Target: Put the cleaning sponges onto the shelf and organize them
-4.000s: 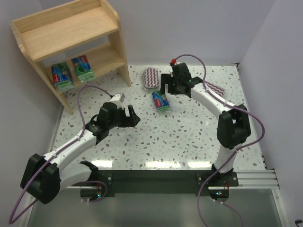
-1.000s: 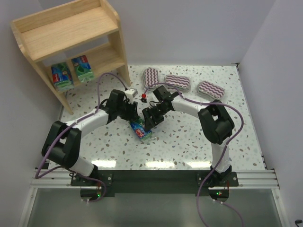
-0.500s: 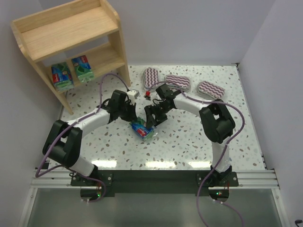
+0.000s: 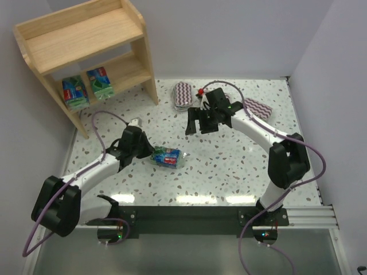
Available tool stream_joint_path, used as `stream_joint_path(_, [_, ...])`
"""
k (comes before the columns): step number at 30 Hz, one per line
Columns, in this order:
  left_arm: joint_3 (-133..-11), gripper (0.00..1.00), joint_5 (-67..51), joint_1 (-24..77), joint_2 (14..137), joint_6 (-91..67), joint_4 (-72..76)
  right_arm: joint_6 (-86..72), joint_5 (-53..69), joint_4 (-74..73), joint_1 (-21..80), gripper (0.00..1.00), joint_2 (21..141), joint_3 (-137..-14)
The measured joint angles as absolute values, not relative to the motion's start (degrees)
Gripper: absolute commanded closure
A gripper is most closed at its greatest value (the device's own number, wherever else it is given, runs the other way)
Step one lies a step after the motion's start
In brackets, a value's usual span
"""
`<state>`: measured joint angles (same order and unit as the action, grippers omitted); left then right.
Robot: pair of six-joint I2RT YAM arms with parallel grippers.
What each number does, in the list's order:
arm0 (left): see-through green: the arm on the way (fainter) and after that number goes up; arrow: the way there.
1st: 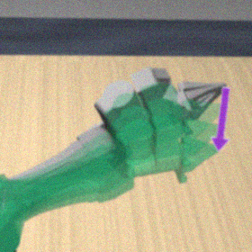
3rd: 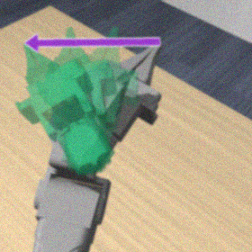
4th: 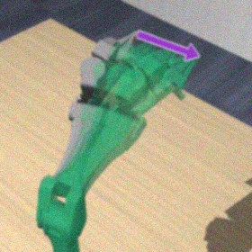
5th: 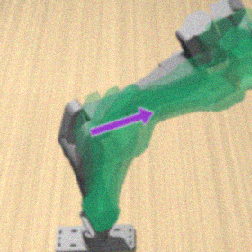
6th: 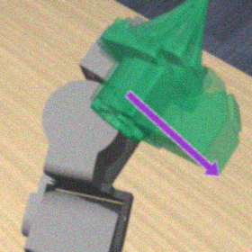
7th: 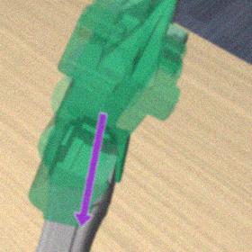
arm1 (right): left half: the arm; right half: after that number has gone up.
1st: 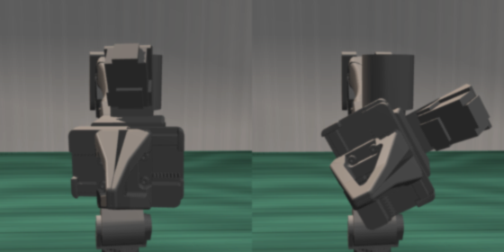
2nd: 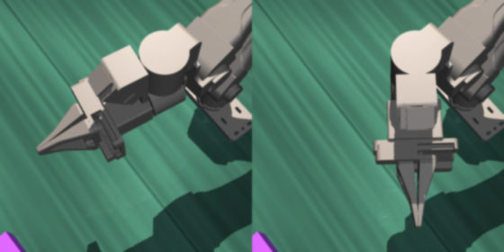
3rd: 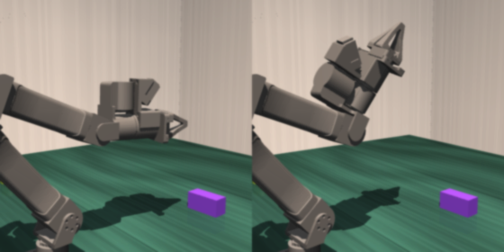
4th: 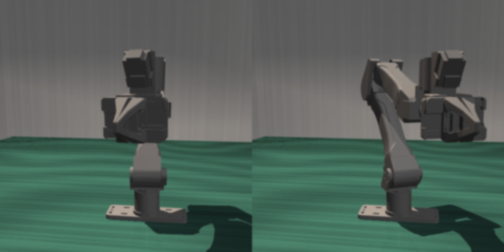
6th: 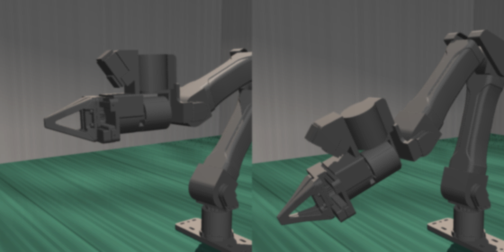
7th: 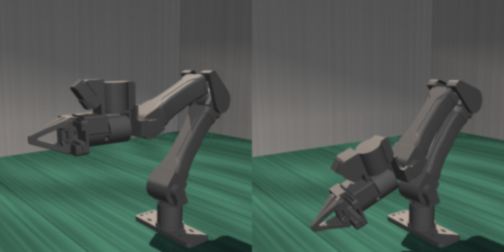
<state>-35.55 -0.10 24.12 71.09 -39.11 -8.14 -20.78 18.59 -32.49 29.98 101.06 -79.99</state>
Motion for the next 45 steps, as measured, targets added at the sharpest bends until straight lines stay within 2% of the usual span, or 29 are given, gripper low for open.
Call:
stream_joint_path(3, [-28.3, 1.0, 2.4, 24.0, 65.8, -48.8, -4.2, -22.9, 17.3, -31.8, 29.9, 0.11, 96.7, -77.2])
stream_joint_path(4, [-26.2, 0.95, 3.1, 23.9, 63.9, -51.7, -2.7, -23.3, 17.2, -31.6, 29.9, 0.11, 95.6, -75.9])
stream_joint_path(6, [-23.2, 0.71, 4.1, 23.9, 60.9, -55.4, -0.2, -23.6, 17.2, -31.5, 29.9, 0.09, 94.0, -73.4])
stream_joint_path(7, [-22.2, 0.53, 4.3, 23.8, 59.9, -56.5, 0.7, -23.6, 17.3, -31.3, 29.9, 0.09, 93.7, -72.2])
stream_joint_path(10, [-22.2, 0.36, 4.4, 23.7, 59.1, -57.7, 2.1, -23.5, 17.5, -31.3, 29.9, 0.08, 93.4, -69.3])
stream_joint_path(15, [-25.2, 0.3, 1.9, 23.6, 59.5, -53.3, 2.0, -22.9, 17.7, -31.2, 29.9, 0.08, 93.4, -66.2])
stream_joint_path(29, [-35.2, 0.33, -5.6, 20.9, 65.1, -33.3, -11.5, -21.5, 19.0, -31.1, 29.9, 0.08, 93.4, -65.4])
stream_joint_path(37, [-34.1, 0.41, -11.5, 20.6, 69.4, -29.2, -11.9, -21.4, 19.0, -31.0, 29.9, 0.08, 93.4, -65.2])
stream_joint_path(38, [-33.5, 0.43, -11.9, 20.6, 70.3, -29.0, -11.3, -21.4, 19.0, -31.0, 29.9, 0.08, 93.4, -65.2])
stream_joint_path(41, [-32.3, 0.64, -13.9, 20.3, 71.5, -29.3, -8.2, -21.4, 19.0, -30.8, 29.9, 0.08, 93.4, -65.2])
stream_joint_path(42, [-32.1, 0.79, -14.3, 20.3, 71.6, -29.3, -6.9, -21.4, 19.0, -30.8, 29.9, 0.08, 93.4, -65.2])
stream_joint_path(44, [-31.7, 0.96, -15.2, 20.3, 71.9, -29.5, -4.5, -21.4, 19.0, -30.8, 29.9, 0.08, 93.4, -65.1])
stream_joint_path(45, [-31.5, 1.0, -15.6, 20.3, 72.2, -29.5, -3.7, -21.4, 19.0, -30.8, 29.9, 0.08, 93.4, -65.0])
